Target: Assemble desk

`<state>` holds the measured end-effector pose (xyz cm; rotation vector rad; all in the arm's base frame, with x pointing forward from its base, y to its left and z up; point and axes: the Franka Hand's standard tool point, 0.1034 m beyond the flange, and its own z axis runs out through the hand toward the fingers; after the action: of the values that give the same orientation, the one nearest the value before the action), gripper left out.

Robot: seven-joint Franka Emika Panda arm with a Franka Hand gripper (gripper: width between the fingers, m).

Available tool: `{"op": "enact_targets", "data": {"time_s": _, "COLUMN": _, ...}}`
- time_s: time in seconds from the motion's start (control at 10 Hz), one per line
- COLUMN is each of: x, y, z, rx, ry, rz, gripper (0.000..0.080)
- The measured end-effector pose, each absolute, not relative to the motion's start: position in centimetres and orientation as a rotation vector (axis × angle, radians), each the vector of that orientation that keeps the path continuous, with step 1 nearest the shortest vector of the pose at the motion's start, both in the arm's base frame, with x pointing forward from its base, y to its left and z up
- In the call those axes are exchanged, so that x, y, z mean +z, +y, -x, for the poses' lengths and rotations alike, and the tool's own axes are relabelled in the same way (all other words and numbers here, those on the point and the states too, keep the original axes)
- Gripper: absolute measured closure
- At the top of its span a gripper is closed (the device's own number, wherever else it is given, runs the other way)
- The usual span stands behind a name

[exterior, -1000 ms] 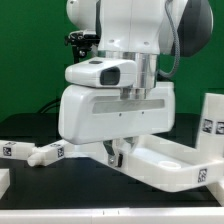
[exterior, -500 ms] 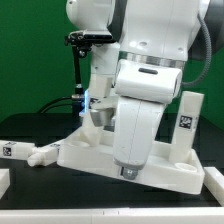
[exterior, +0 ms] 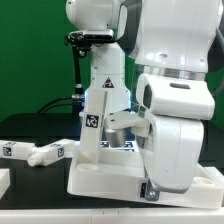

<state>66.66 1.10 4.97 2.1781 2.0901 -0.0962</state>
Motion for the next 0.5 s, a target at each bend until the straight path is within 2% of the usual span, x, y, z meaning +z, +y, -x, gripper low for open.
{"op": "enact_targets", "data": {"time_s": 0.4, "x": 4.44, "y": 1.44, "z": -66.52, "rx": -0.052, "ry": 2.1, "rz": -2.148, "gripper": 0.0755}}
{"op": "enact_targets", "data": {"time_s": 0.5, "x": 4.08, "y": 1.26, "z": -65.66, "rx": -0.059, "ry": 2.102, "rz": -2.154, "gripper": 0.0755}}
